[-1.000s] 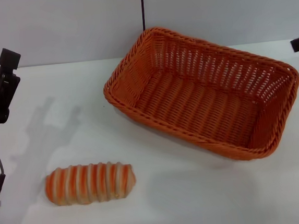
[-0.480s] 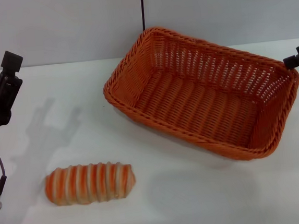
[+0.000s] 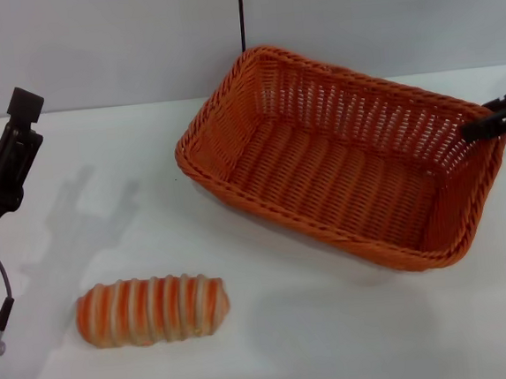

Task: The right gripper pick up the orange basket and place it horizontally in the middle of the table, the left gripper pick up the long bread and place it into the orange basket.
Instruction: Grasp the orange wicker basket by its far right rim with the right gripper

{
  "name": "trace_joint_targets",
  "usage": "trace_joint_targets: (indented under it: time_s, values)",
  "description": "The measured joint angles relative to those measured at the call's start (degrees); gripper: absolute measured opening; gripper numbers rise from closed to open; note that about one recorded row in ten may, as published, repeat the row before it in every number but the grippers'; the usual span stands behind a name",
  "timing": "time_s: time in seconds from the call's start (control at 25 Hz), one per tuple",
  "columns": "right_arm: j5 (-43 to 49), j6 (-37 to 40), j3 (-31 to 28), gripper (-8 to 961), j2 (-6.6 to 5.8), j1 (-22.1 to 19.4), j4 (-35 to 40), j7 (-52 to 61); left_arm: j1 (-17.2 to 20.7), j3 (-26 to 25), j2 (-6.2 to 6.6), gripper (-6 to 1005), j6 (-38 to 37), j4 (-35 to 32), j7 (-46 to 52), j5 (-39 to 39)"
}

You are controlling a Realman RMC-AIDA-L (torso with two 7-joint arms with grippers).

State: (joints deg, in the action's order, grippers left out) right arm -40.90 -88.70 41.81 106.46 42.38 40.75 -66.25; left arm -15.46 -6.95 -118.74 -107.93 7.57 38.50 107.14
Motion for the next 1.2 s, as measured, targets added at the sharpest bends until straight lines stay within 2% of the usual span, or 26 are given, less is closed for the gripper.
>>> trace_joint_targets:
  time_s: [0.2, 0.52, 0.76, 1.08, 1.2]
  values:
    - [0.04, 3.33, 1.40, 583, 0.26, 0.64, -3.01, -0.18, 0.13, 0.01, 0.00, 831, 0.01, 0.04, 0.00, 0.00]
    - [-0.40, 4.75, 0.97, 572, 0.77, 0.11, -2.73, -0.76, 0.17, 0.10, 0.00, 829, 0.09, 0.08, 0.00, 0.00]
    - [-0.51, 4.85, 0.91, 325, 1.04, -0.01, -2.57, -1.25, 0.23, 0.09, 0.00, 827, 0.10, 0.08, 0.00, 0.00]
    - [-2.99, 4.38, 0.73, 192, 1.75, -1.58, 0.86, -3.11, 0.26, 0.10, 0.00, 824, 0.63, 0.08, 0.00, -0.01]
    - [-5.39, 3.94, 0.72, 192, 1.94, -2.71, 2.56, -4.25, 0.27, 0.10, 0.00, 823, 0.63, 0.08, 0.00, -0.02]
